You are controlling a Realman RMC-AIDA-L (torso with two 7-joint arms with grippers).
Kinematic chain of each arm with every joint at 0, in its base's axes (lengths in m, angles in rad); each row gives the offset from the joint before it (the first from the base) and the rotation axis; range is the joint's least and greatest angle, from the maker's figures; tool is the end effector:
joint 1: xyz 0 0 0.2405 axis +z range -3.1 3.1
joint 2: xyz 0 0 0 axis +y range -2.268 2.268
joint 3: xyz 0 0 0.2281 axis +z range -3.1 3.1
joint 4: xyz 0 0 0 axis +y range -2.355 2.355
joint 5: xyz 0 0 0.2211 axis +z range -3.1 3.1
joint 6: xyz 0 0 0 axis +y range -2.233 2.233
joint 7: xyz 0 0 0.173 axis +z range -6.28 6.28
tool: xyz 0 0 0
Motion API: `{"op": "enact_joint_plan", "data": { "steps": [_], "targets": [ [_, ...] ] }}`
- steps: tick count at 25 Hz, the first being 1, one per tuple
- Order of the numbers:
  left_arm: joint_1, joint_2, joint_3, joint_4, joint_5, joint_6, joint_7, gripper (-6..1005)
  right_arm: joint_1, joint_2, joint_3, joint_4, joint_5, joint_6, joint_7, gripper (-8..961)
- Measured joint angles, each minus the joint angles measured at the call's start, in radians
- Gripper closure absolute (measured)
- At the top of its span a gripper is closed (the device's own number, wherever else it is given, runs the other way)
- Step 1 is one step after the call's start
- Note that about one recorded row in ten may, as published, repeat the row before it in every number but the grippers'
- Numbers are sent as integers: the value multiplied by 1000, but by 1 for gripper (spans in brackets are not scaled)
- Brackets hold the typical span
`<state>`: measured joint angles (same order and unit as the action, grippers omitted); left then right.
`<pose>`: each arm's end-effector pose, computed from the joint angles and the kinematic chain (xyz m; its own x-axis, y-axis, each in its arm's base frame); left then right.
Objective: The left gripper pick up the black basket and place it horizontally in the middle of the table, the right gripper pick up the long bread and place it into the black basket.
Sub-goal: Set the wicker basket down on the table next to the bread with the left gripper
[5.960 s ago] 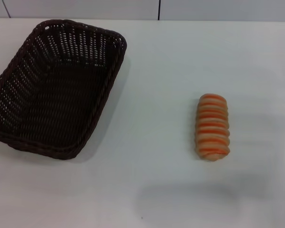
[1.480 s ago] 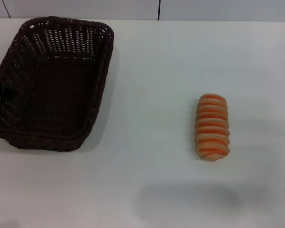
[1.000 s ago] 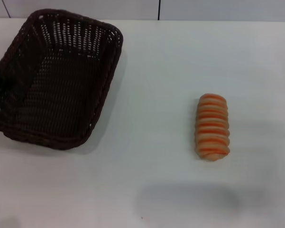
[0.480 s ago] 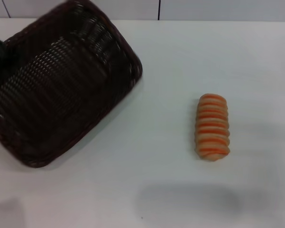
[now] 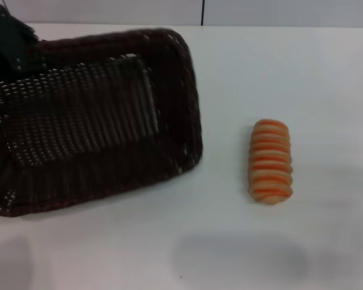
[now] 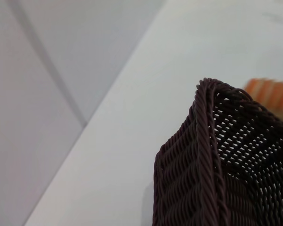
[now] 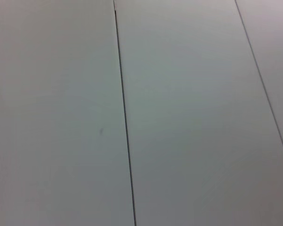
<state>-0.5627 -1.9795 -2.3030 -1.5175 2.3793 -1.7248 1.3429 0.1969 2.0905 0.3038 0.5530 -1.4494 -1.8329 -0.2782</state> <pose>-0.1770 0.3700 0.1312 0.9789 0.1847 -0.0869 0.1181 -0.8597 -0.4969 0.2847 0.2412 0.0281 0.6789 0.4139 -0.6065 -0.7325 0.3239 -0.5988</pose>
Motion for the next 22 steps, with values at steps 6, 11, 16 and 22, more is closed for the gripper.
{"op": "enact_joint_plan", "data": {
  "steps": [6, 11, 16, 22],
  "targets": [
    [-77, 9, 3, 4, -58, -191, 102, 806, -20, 0, -1, 9, -3, -12, 0, 353],
    [-113, -14, 9, 24, -107, -263, 93, 802, -34, 0, -8, 12, -5, -26, 1, 353],
    [-117, -39, 12, 15, -109, -256, 75, 797, -37, 0, -16, 12, -2, -36, 1, 353],
    [-115, -55, 15, 107, -94, -193, 79, 792, -36, 0, -17, 11, -2, -36, 0, 353]
  ]
}}
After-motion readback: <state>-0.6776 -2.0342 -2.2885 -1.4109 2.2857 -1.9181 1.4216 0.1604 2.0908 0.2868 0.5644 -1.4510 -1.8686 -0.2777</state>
